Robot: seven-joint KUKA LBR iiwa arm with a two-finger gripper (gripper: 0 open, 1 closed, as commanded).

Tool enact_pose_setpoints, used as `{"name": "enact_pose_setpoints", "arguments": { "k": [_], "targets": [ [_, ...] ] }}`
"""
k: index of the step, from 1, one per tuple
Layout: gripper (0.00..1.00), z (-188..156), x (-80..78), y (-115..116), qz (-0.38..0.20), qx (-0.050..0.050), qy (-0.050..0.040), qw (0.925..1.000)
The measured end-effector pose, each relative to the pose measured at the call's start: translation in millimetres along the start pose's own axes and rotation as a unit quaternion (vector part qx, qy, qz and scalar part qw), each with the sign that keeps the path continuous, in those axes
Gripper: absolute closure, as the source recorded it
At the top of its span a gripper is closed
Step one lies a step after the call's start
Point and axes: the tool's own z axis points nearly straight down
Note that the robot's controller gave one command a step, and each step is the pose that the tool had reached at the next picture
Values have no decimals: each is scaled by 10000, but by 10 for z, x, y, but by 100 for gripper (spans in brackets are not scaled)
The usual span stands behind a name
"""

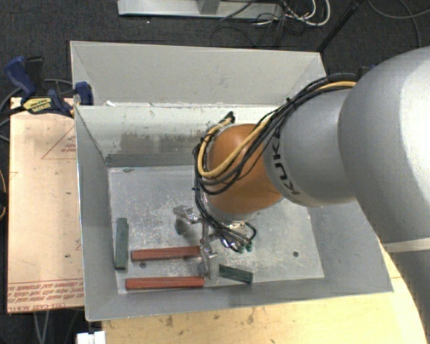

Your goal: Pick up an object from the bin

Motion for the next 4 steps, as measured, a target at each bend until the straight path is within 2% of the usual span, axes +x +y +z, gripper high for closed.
{"name": "enact_pose_setpoints", "arguments": {
  "k": [1,2,3,4],
  "targets": [
    [100,-52,-32,15,-11,-2,-59,10000],
    [100,-51,-31,15,-12,-2,-59,10000],
    [100,-53,-338,301,158,38,-26,9999],
    [100,-1164,-535,-441,-580,28,-81,9983]
  ]
}}
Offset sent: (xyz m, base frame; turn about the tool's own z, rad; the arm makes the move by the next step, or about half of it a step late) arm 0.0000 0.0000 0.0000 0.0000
